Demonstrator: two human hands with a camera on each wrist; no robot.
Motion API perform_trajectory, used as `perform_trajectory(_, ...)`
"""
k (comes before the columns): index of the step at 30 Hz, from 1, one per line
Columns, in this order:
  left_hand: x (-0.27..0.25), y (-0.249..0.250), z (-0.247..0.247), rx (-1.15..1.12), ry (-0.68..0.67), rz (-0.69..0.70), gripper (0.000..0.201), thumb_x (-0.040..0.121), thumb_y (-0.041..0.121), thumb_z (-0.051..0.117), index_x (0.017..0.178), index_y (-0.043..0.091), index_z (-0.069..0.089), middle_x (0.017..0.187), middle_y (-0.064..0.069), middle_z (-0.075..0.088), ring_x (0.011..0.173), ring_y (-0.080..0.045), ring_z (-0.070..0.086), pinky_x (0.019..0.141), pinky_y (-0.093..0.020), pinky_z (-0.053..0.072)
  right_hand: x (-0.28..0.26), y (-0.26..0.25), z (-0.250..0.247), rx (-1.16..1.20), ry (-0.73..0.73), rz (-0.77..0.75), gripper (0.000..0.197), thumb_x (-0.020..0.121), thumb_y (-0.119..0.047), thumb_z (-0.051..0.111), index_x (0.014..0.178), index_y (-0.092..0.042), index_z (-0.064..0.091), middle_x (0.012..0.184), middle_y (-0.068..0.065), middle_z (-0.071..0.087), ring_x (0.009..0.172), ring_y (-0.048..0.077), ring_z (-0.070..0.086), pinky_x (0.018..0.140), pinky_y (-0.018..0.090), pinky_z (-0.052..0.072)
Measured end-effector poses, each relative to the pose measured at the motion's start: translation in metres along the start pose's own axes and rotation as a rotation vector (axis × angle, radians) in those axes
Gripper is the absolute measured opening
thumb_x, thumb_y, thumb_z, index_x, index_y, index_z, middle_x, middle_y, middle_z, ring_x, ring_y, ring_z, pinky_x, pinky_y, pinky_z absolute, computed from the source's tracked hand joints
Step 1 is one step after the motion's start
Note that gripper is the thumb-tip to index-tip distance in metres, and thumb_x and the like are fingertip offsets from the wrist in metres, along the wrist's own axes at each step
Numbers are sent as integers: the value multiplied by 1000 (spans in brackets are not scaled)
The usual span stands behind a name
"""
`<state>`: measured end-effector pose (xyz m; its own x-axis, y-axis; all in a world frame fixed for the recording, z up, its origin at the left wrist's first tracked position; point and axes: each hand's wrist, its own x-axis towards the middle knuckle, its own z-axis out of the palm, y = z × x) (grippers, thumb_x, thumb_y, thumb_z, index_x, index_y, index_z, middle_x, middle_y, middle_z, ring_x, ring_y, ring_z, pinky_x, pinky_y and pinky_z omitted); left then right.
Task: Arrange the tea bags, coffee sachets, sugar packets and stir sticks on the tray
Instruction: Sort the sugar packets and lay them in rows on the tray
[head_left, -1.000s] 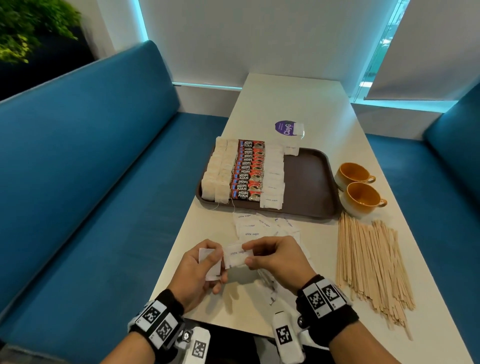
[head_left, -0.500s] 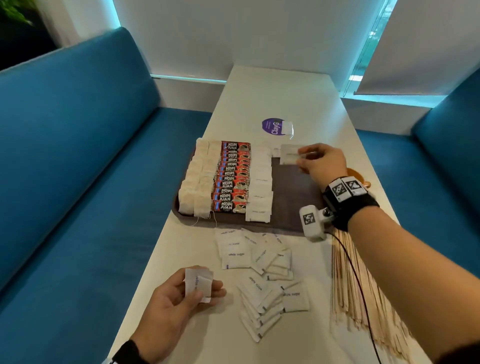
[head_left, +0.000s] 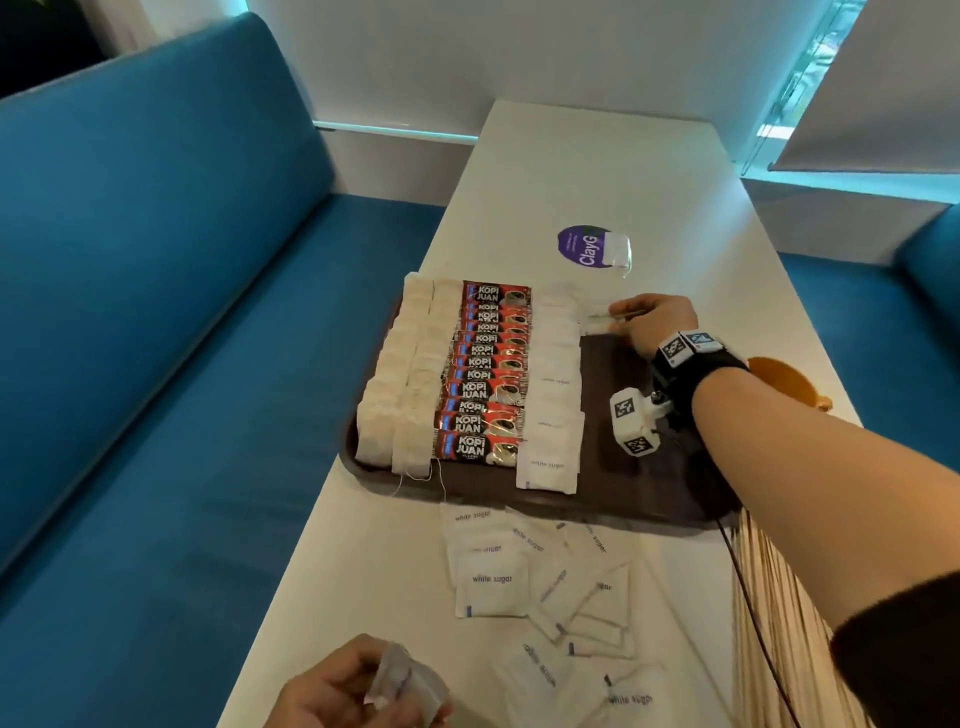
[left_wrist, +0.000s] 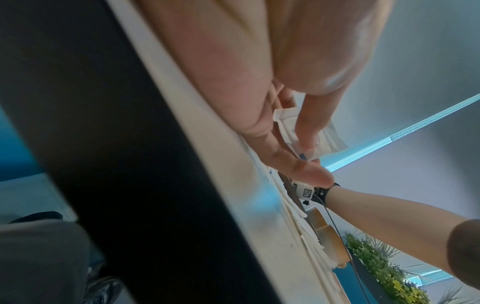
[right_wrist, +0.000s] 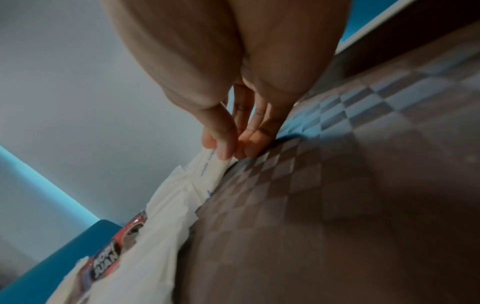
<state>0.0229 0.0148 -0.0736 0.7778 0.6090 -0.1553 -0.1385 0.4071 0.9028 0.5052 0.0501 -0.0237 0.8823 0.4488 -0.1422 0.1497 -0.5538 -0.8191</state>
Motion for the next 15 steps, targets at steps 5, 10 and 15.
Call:
perform_trajectory(5, 0, 16, 11, 194, 163, -161, 99, 8, 65, 96, 61, -13, 66, 69, -24, 69, 63, -22, 69, 60, -15, 50, 12, -2, 6, -139, 34, 26, 13, 79, -16, 87, 83, -26, 79, 93, -3, 75, 89, 17, 69, 84, 29, 58)
perform_trajectory(10, 4, 19, 7, 174, 161, -299, 97, 8, 50, 103, 75, -12, 70, 72, -25, 65, 74, -33, 63, 67, -22, 53, 7, -6, 4, -156, 60, 24, 13, 81, -16, 85, 91, -22, 78, 96, 0, 72, 91, 19, 66, 80, 29, 55)
perform_trajectory(15, -8, 16, 15, 82, 205, -239, 28, 57, -5, 82, 84, -8, 74, 75, -31, 64, 59, -33, 64, 55, -26, 54, -23, -24, -17, -95, 102, -6, 15, 86, -7, 72, 94, -20, 76, 99, 2, 74, 90, 18, 67, 63, 23, 49)
